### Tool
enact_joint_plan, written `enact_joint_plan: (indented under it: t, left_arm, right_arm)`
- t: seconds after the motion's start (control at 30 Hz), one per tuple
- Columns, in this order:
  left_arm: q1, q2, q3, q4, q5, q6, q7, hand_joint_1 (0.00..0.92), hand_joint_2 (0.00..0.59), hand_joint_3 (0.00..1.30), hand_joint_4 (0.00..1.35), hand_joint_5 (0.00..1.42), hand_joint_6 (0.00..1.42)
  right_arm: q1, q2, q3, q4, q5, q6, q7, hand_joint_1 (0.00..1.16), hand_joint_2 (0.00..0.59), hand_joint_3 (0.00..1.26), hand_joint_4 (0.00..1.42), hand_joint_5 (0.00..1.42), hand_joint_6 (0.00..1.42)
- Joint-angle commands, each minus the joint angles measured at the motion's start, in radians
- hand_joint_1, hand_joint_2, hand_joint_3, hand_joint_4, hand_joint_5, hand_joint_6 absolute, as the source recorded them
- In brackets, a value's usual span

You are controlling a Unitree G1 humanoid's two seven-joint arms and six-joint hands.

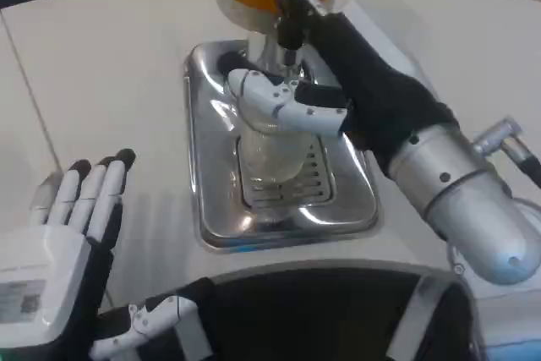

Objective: Grasp the cup under the faucet to collect the drink, then remove the cup.

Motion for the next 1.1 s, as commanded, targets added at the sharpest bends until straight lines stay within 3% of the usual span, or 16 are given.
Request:
enact_joint_plan:
  t: [0.03,0.17,0.27,0.67,1.1]
  left_arm:
    - [-0.005,0.002,0.000,0.028,-0.006,-0.015,0.015,0.000,0.103,0.00,0.00,0.00,0.00]
    - [-0.020,-0.003,-0.004,0.041,-0.009,-0.013,0.012,0.000,0.104,0.00,0.00,0.00,0.00]
    - [-0.033,-0.008,-0.009,0.051,-0.012,-0.009,0.010,0.000,0.105,0.00,0.00,0.00,0.00]
    - [-0.165,-0.047,-0.071,0.130,-0.043,0.009,-0.011,0.000,0.099,0.00,0.00,0.00,0.00]
    - [-0.342,-0.083,-0.167,0.261,-0.035,0.038,0.004,0.112,0.086,0.00,0.00,0.00,0.00]
  right_arm:
    - [-0.053,-0.100,0.185,-0.003,-0.165,0.030,0.119,0.56,0.411,0.00,0.00,0.00,0.03]
    - [-0.087,-0.133,0.255,0.031,-0.296,0.026,0.191,0.53,0.418,0.01,0.00,0.00,0.03]
    - [-0.085,-0.126,0.282,0.049,-0.395,0.024,0.221,0.53,0.415,0.00,0.00,0.00,0.03]
    - [-0.015,-0.038,0.268,0.022,-0.587,-0.030,0.321,0.51,0.411,0.01,0.00,0.00,0.04]
    - [0.059,0.047,0.180,0.008,-0.703,-0.121,0.365,0.52,0.410,0.01,0.00,0.00,0.04]
